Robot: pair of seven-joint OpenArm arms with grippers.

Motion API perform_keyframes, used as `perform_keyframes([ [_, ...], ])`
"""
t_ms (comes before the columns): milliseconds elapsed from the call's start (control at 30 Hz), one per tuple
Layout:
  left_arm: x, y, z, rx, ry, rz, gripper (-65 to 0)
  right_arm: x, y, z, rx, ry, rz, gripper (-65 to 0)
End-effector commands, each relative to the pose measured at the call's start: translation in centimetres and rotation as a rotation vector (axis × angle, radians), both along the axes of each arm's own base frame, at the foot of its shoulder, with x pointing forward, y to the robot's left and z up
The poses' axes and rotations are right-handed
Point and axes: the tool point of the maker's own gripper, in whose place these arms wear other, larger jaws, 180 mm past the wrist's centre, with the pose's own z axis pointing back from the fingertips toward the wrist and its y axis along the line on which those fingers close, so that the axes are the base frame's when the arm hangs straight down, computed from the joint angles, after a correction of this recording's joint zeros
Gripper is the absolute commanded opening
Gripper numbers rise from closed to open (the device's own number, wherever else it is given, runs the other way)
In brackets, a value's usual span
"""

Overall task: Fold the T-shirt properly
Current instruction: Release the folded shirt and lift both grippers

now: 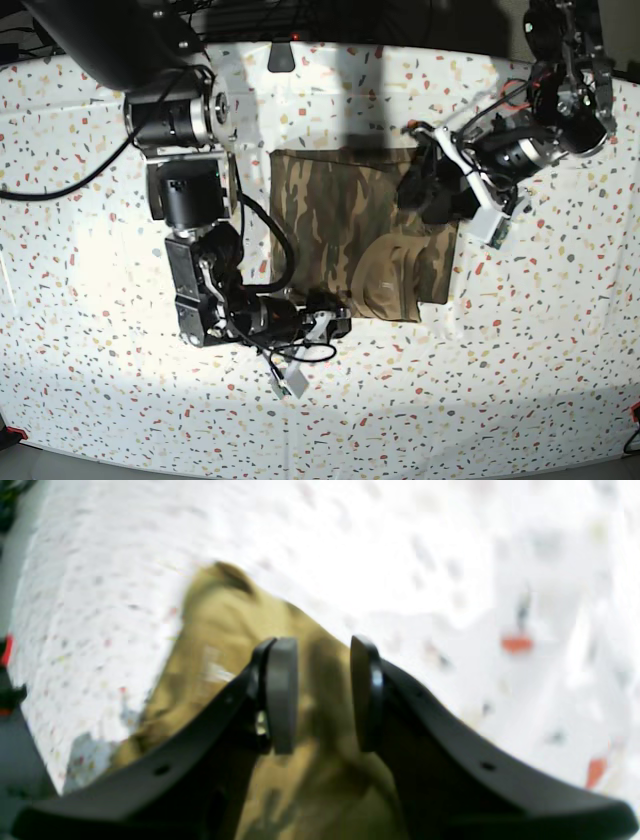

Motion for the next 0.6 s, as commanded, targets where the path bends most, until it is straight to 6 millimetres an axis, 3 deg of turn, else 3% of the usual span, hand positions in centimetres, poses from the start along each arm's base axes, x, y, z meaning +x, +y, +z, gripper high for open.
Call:
perform_keyframes([
  [0,0.0,-0.3,1.0,-0.030,-0.033,-0.006,-43.3,2.7,0.3,4.9,0.043,-0.125,-0.005,-46.3],
  [167,-3.4,-1.2,-1.6,-0.065,0.089,0.007,-43.3,5.9,-1.1,8.8,-0.070,-0.286,-0.029,-46.3],
  [300,-5.1,-1.8,-2.4,-0.098,0.138,0.023,-43.3,7.1,-1.5,9.9,-0.091,-0.355,-0.048,-46.3],
  [567,-4.0,0.2,-4.2,-0.023,0.166,0.149,-43.5,6.0,-1.9,4.0,-0.131,-0.270,-0.053,-46.4],
])
